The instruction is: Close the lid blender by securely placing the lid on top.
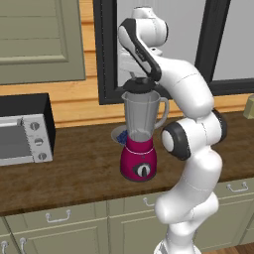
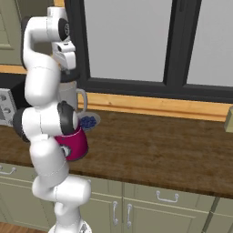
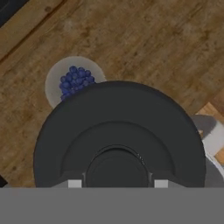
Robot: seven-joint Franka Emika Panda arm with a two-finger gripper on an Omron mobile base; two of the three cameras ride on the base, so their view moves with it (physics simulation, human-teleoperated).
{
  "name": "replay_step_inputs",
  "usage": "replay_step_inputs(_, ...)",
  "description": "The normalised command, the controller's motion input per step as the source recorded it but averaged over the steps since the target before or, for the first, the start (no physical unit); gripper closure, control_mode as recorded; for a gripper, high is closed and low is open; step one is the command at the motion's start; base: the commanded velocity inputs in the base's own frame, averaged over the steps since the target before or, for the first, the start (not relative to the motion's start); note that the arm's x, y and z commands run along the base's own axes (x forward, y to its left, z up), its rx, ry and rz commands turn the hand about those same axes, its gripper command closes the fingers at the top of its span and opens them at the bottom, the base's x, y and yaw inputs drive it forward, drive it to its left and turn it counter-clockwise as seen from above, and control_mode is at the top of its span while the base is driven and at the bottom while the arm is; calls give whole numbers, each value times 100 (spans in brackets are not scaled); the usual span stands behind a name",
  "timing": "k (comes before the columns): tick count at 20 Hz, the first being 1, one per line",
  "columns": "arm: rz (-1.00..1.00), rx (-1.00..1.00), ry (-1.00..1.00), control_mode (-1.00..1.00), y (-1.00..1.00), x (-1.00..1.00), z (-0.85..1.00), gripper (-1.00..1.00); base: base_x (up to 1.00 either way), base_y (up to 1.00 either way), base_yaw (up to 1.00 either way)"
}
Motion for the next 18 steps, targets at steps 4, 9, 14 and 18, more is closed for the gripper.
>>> replay_step_inputs(4,0,0,-2,-100,-1,-16,-27,100,0,0,0)
replay_step_inputs(9,0,0,0,-100,4,-7,-5,100,0,0,0)
replay_step_inputs(14,0,0,0,-100,4,-32,0,100,0,0,0)
replay_step_inputs(18,0,0,0,-100,0,-10,0,100,0,0,0)
